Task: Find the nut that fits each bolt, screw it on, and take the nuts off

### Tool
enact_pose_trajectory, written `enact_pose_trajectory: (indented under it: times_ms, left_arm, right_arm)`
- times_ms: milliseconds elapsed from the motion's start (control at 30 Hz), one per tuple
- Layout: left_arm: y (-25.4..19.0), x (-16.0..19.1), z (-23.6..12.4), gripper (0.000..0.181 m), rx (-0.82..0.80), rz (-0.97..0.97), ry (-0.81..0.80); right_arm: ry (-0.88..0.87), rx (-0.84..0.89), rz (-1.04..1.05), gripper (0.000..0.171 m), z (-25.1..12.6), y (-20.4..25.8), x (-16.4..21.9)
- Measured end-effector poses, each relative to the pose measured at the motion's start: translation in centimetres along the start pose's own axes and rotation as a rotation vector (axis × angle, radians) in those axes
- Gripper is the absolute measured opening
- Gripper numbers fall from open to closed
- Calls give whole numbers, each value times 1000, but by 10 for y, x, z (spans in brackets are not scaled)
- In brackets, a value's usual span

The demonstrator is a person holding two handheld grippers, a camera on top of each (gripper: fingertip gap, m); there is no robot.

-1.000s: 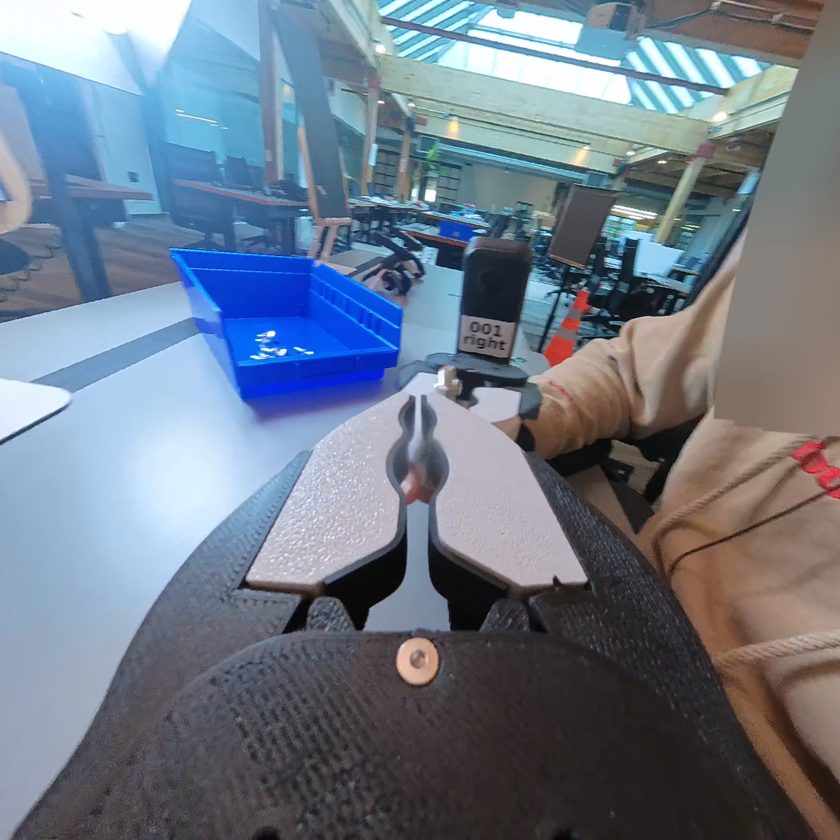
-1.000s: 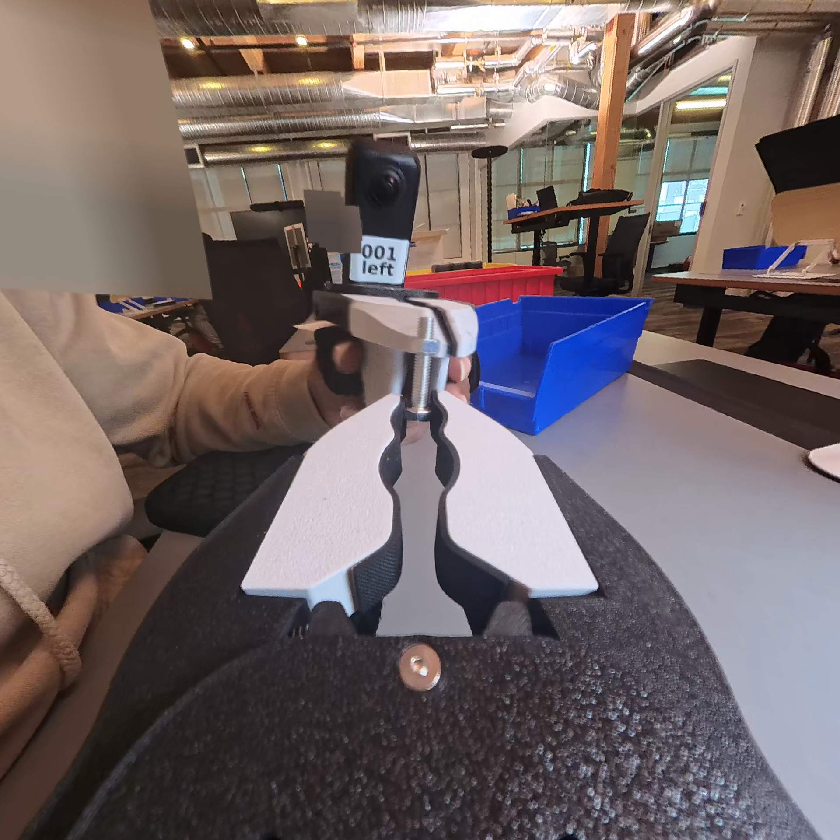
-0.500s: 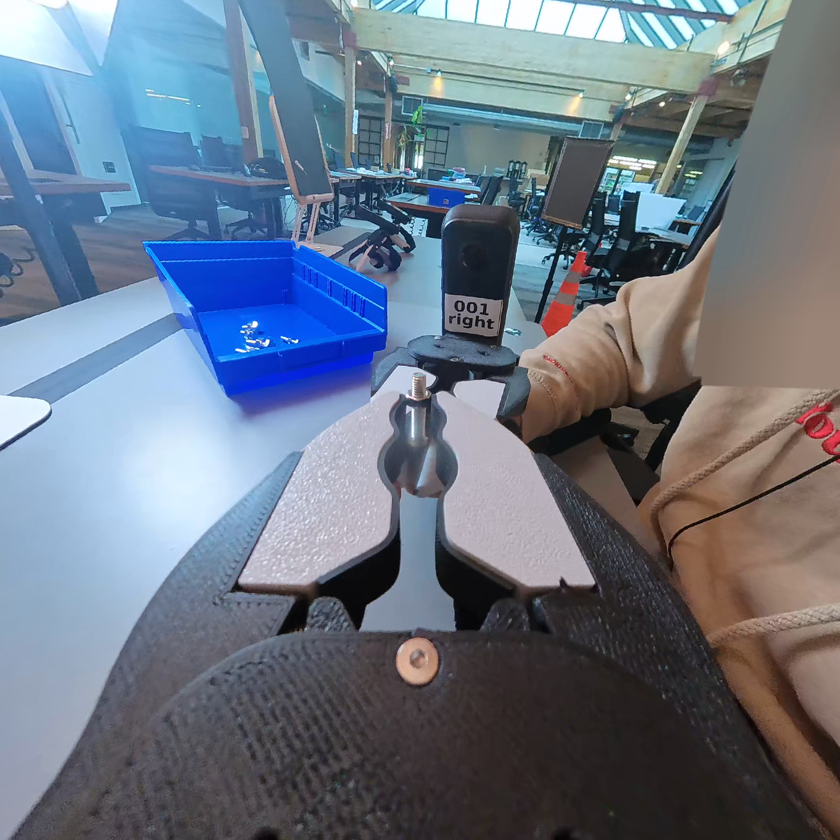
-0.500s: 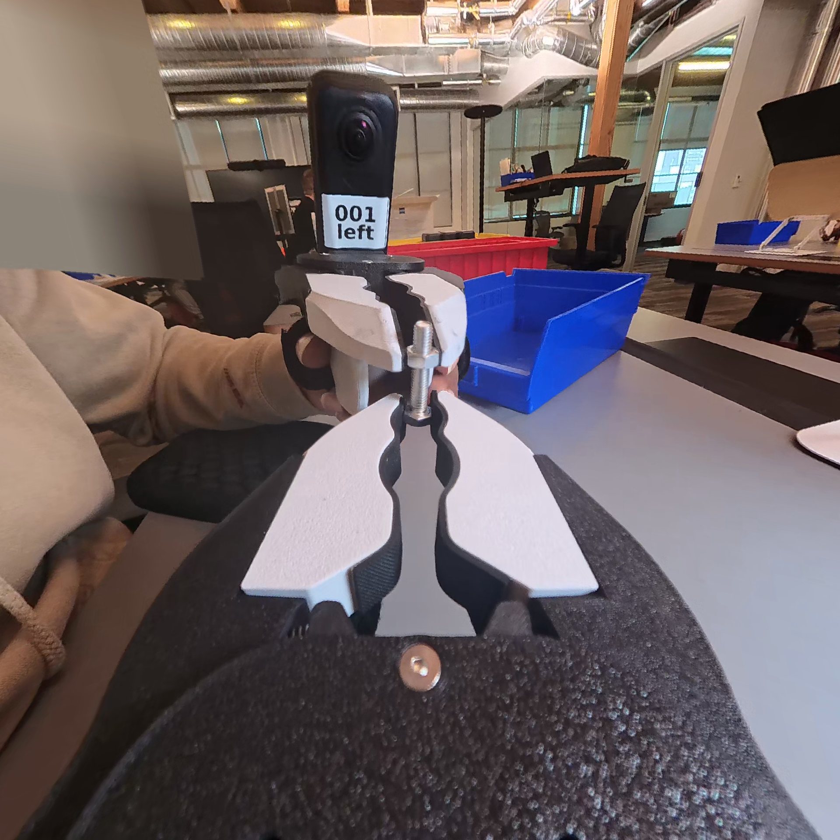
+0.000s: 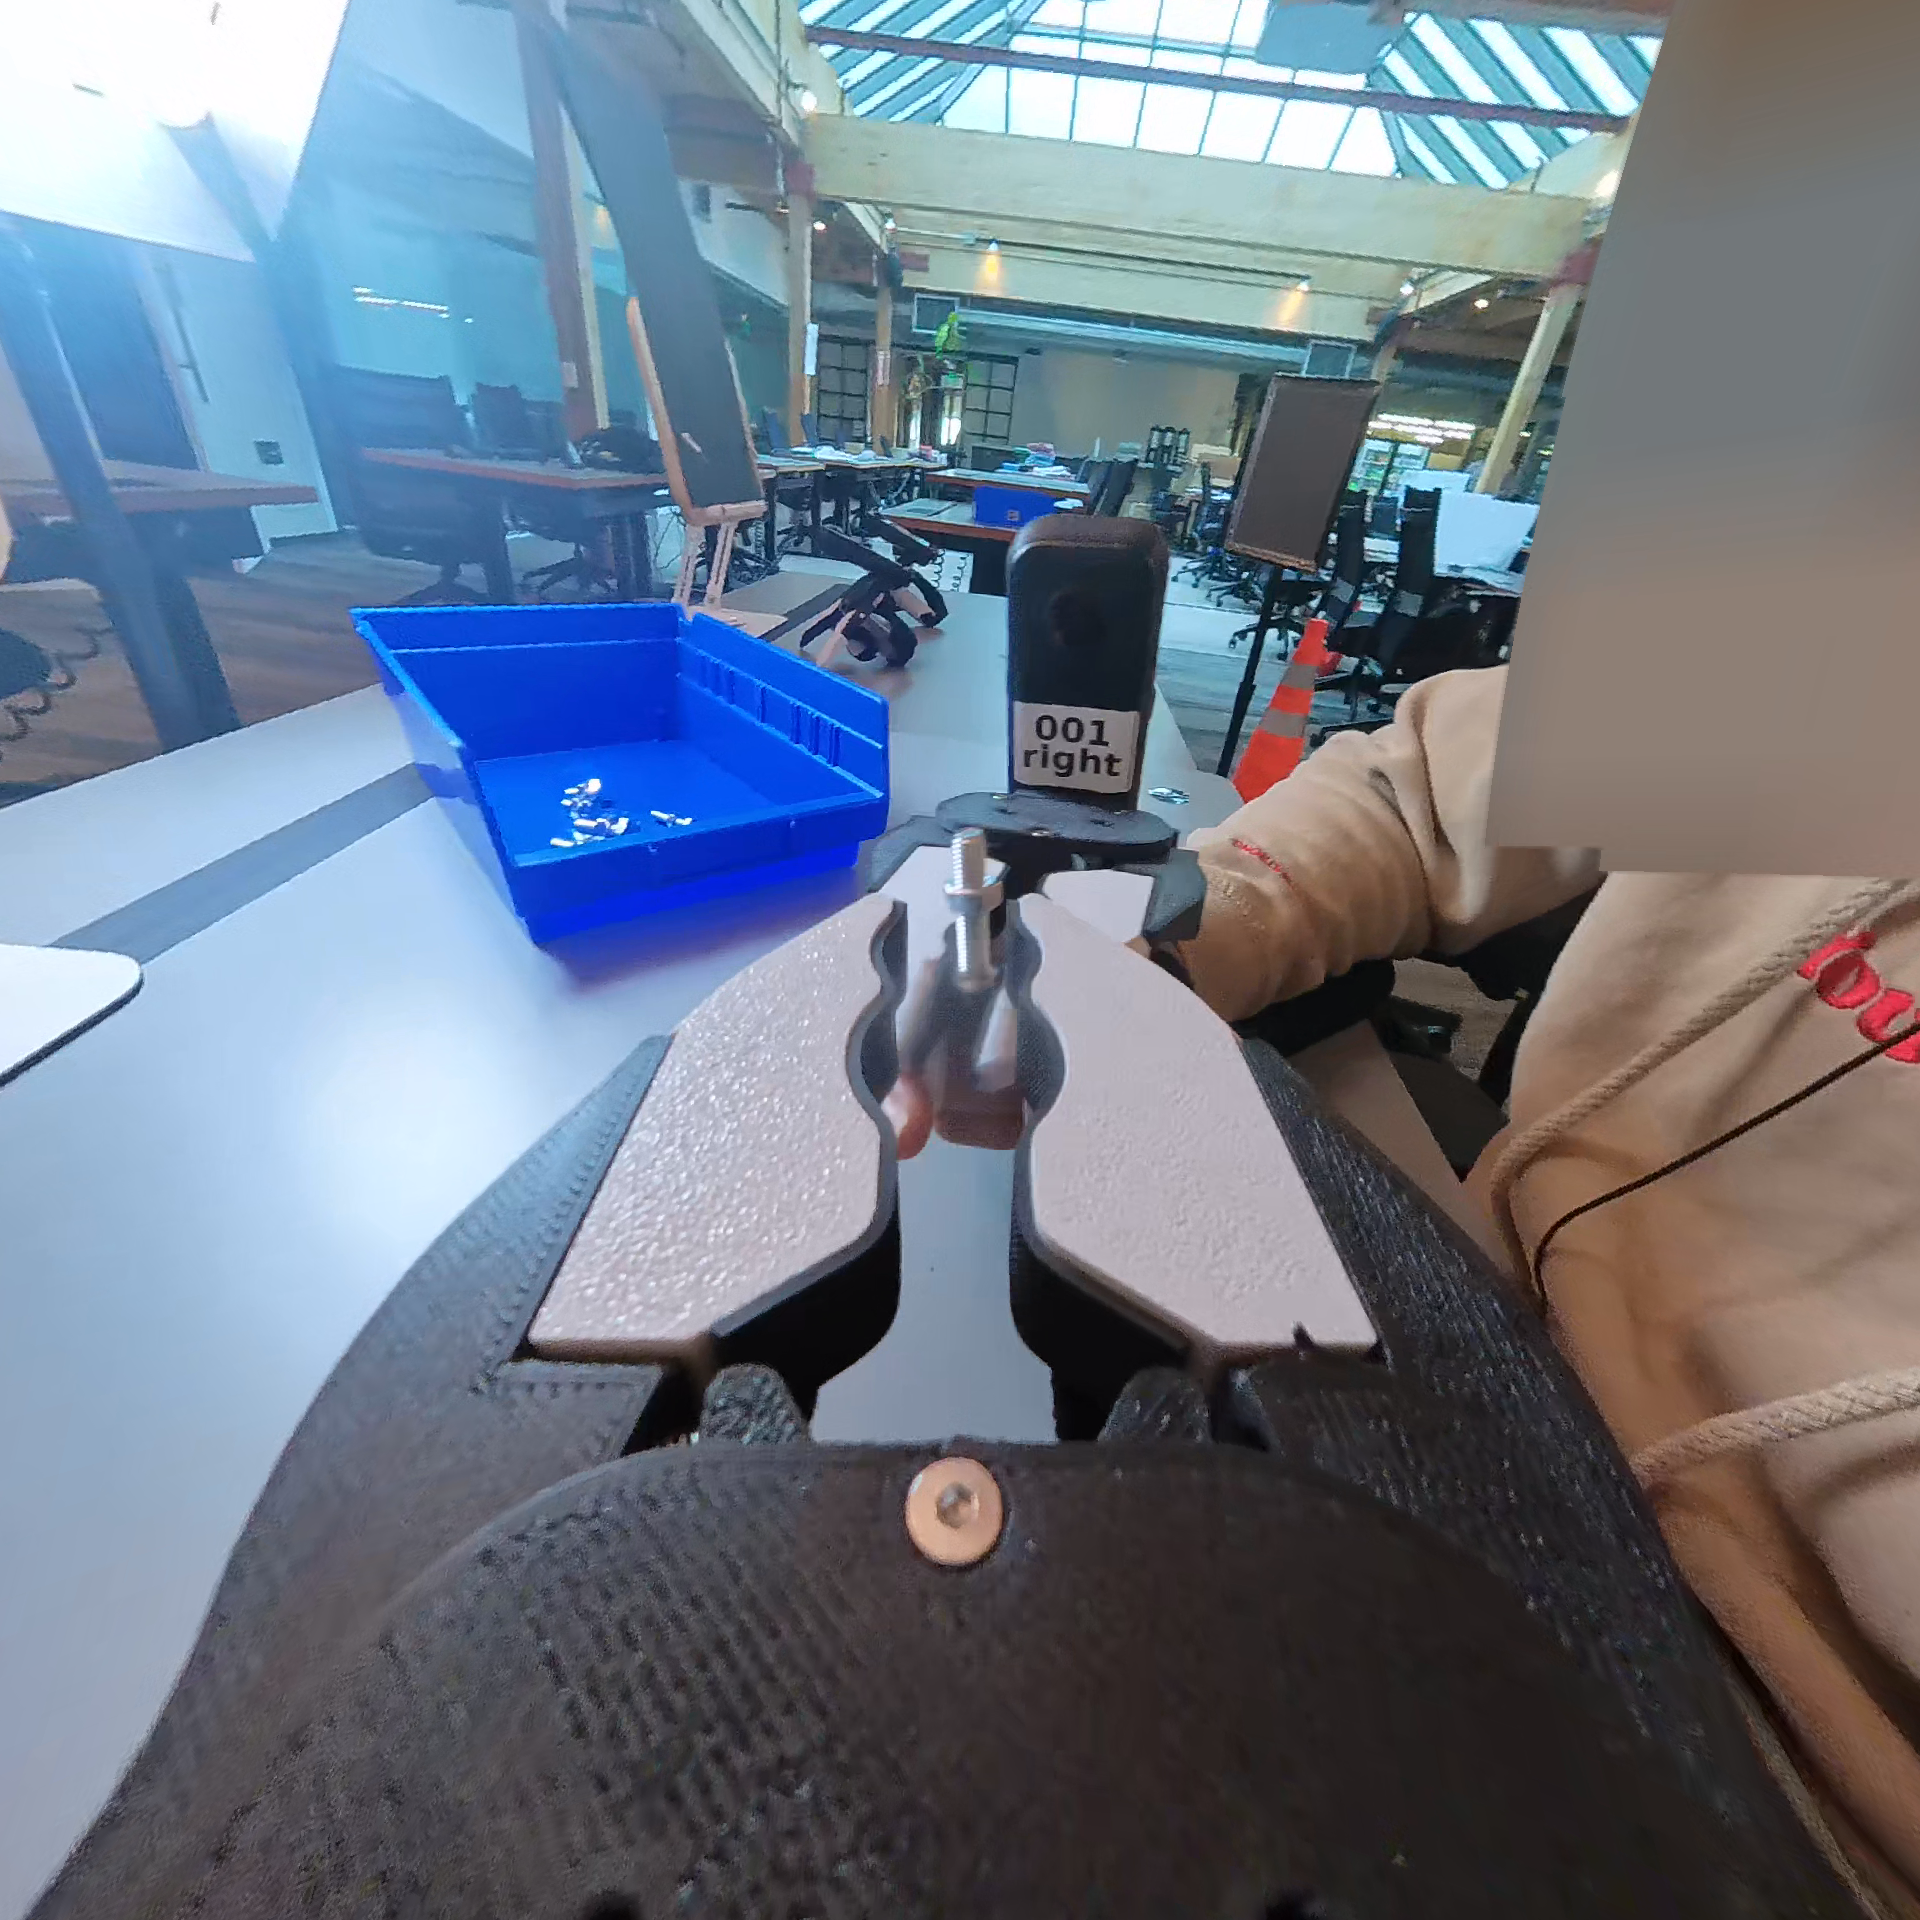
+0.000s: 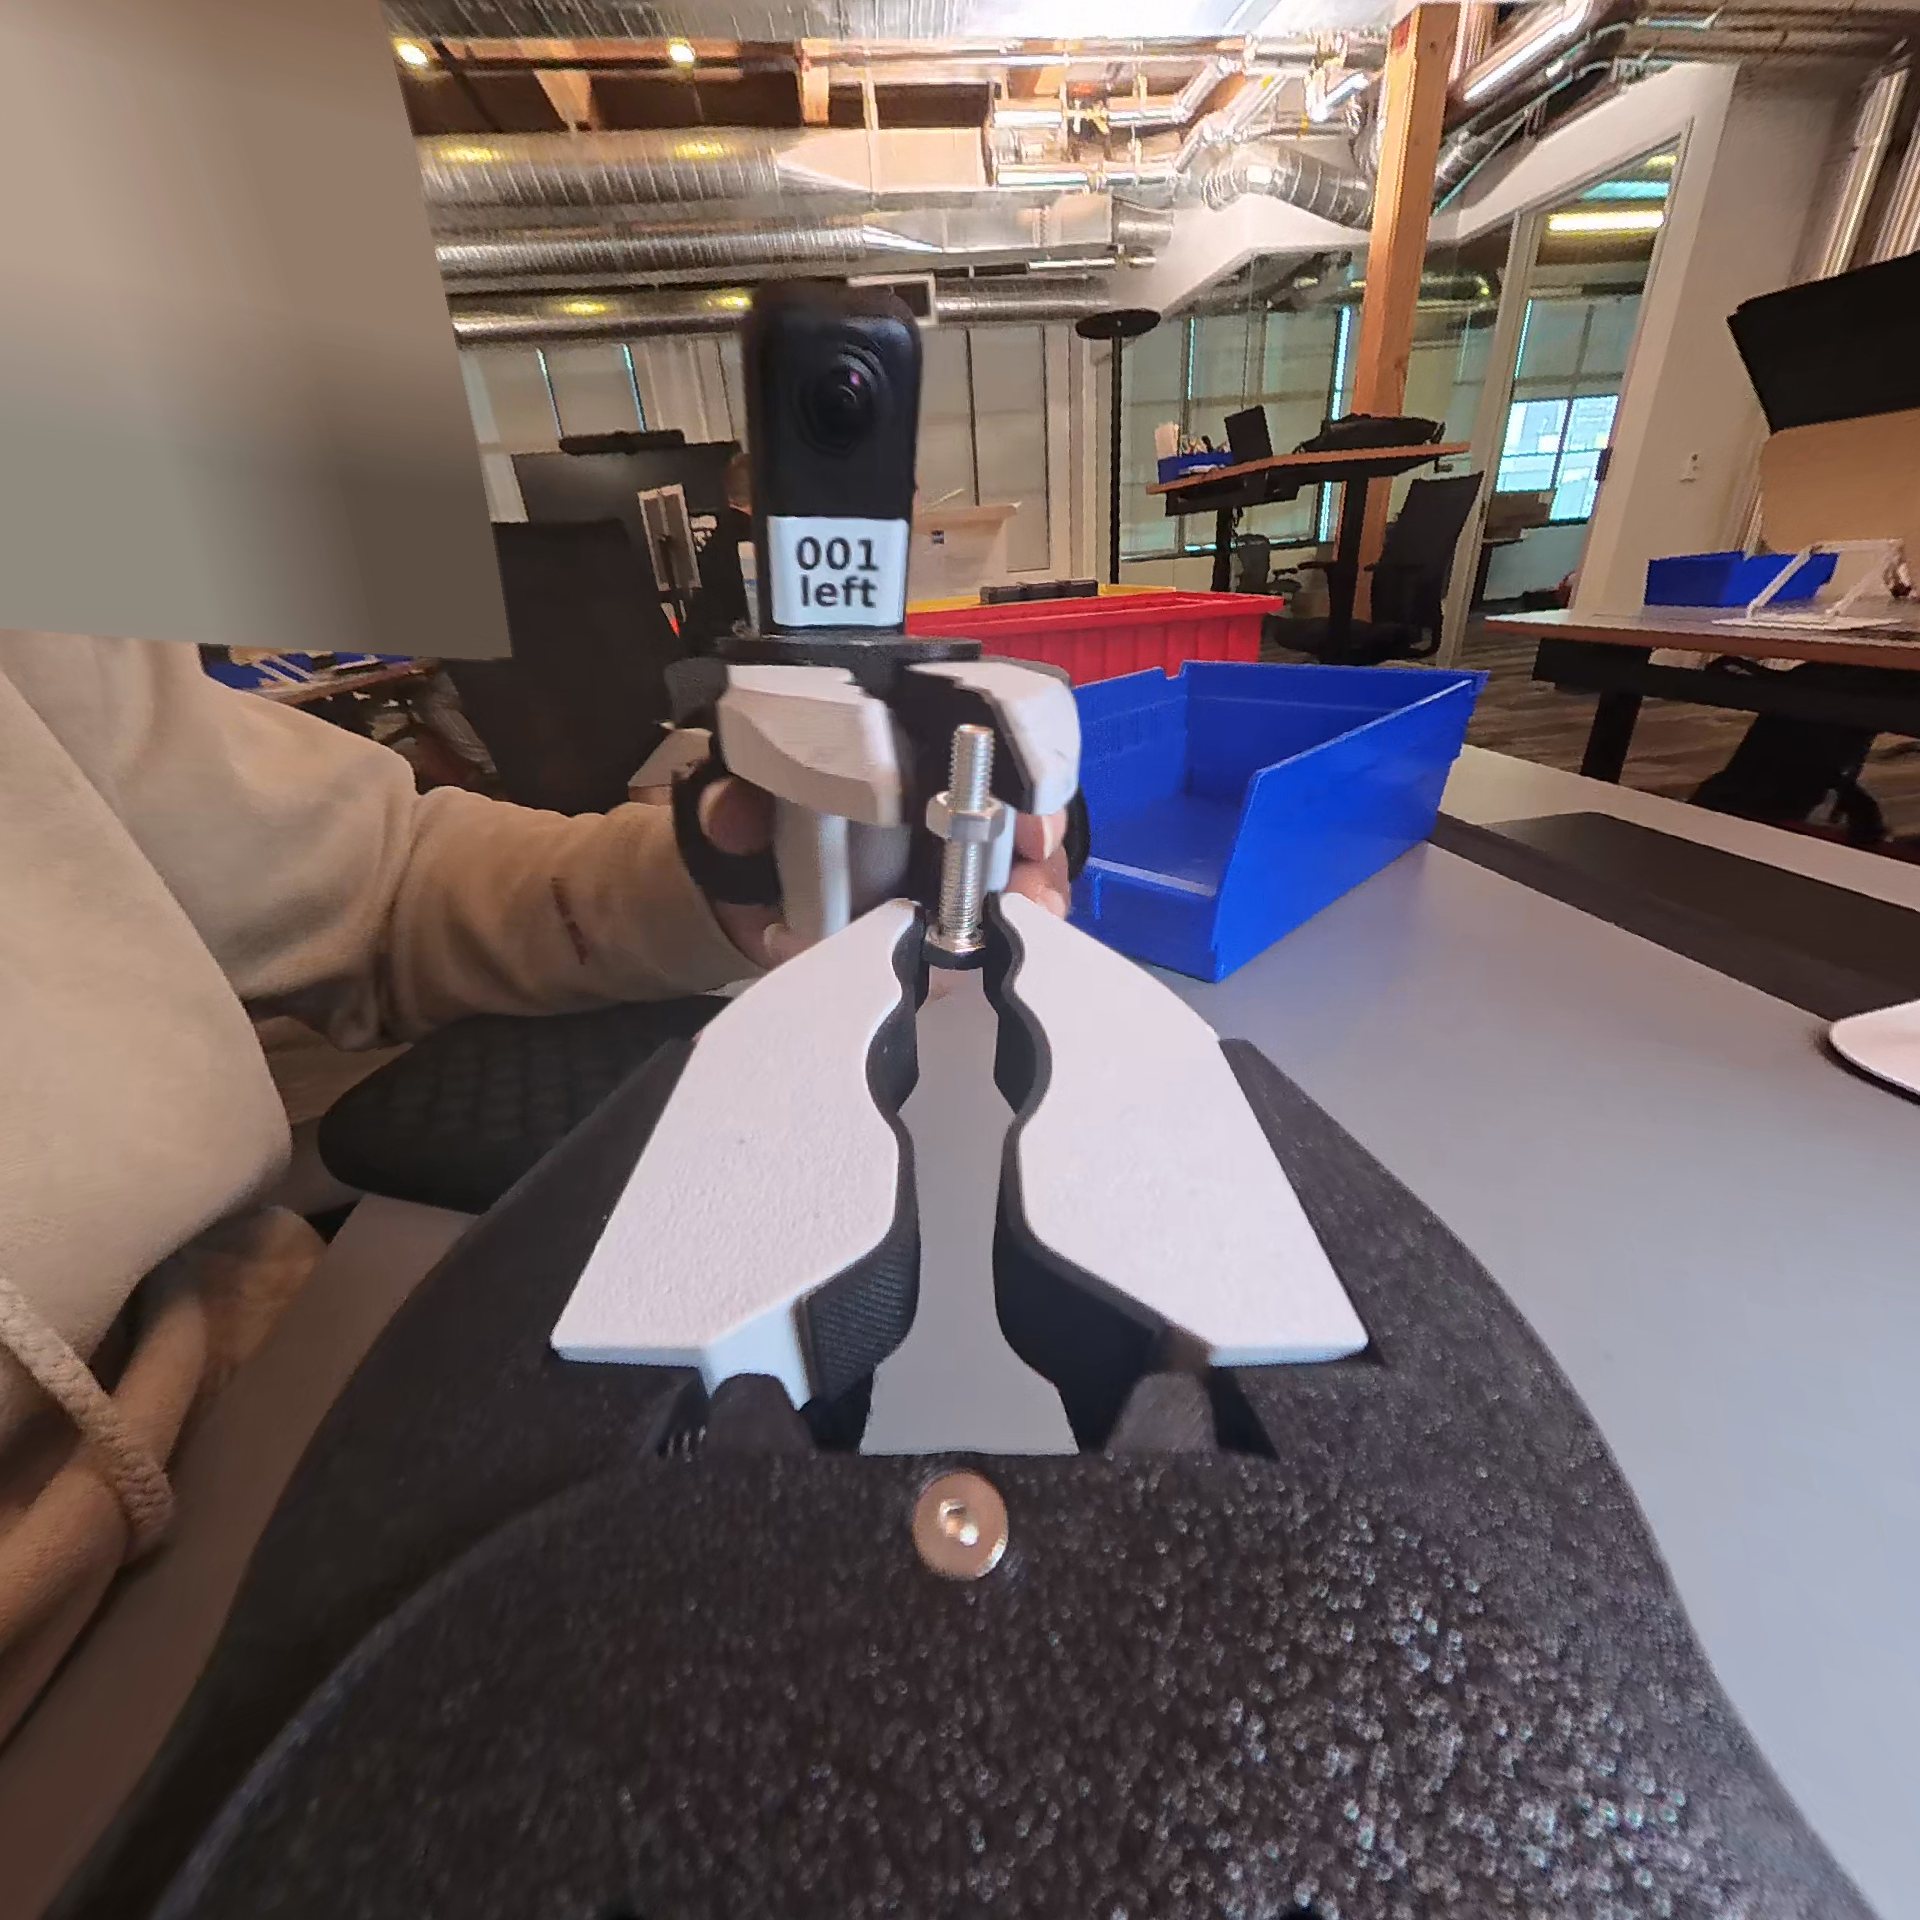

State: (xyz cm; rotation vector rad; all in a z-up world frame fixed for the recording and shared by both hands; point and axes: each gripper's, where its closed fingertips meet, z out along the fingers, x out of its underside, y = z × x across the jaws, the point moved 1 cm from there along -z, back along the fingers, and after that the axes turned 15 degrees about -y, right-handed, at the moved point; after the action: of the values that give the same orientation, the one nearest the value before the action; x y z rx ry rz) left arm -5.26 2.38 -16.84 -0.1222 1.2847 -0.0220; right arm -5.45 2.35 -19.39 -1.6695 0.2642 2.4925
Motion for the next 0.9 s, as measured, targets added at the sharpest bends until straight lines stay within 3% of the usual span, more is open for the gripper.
enact_pose_trajectory:
  times_ms: [167,267,467,567,600,667,833,900]
  left_arm:
    - [2,4,2,19,-20,7,19]
    - [19,2,-5,6,-102,-22,6]
    - [-1,3,3,22,-5,-13,10]
    - [4,3,1,15,-32,-5,16]
    - [14,3,-2,0,-89,-7,14]
    - [26,2,-8,0,-134,-27,13]
    - [2,0,1,21,-18,-17,1]
    - [2,6,3,21,-29,0,31]
  right_arm:
    - [4,-4,-6,10,1,2,1]
    - [-20,-10,-4,10,0,2,-4]
    - [9,-3,1,10,2,1,2]
    - [-6,-2,6,10,1,1,-1]
    - [-16,-10,9,10,1,2,-3]
    - [-17,-7,-3,10,1,1,-5]
    - [5,1,6,10,2,0,1]
    - [7,-2,7,10,3,1,1]
